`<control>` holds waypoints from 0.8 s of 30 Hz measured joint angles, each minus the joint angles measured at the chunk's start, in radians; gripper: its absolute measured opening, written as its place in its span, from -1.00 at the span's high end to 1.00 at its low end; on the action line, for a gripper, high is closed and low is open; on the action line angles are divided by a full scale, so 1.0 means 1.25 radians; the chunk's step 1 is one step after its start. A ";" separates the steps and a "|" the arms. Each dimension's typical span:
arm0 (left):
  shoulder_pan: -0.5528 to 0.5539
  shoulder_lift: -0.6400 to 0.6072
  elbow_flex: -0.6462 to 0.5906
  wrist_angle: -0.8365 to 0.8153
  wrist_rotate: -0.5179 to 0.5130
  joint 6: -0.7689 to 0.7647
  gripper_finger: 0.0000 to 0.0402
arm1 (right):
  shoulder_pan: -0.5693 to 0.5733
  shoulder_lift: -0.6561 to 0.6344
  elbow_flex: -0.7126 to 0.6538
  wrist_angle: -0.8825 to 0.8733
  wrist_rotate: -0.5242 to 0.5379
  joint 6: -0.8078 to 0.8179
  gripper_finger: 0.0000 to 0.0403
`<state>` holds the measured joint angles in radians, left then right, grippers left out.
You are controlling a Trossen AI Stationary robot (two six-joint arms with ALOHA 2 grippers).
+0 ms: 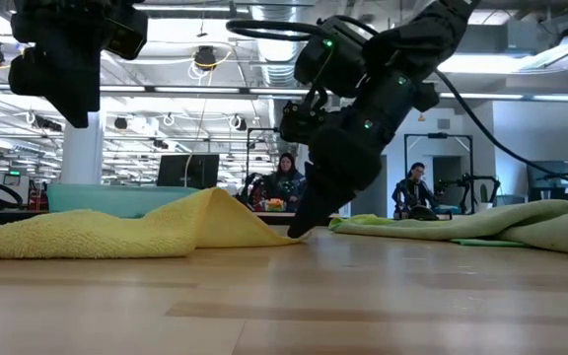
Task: Fold microfiber towels
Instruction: Fold the yellow microfiber towel
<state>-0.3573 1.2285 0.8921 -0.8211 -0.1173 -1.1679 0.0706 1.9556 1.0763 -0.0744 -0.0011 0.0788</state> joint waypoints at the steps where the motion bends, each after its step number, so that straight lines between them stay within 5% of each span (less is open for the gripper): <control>1: 0.000 0.000 0.000 0.000 0.000 0.000 0.26 | 0.001 0.000 0.000 0.000 0.000 -0.002 0.41; 16: 0.000 0.000 0.000 0.000 0.000 0.002 0.26 | 0.027 -0.001 0.020 -0.069 0.020 -0.038 0.40; 24: 0.000 0.000 0.000 0.000 -0.001 0.002 0.26 | 0.032 -0.002 0.079 -0.127 0.023 -0.069 0.13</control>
<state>-0.3573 1.2285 0.8921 -0.8211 -0.1190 -1.1652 0.1108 1.9537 1.1745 -0.2330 0.0280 -0.0080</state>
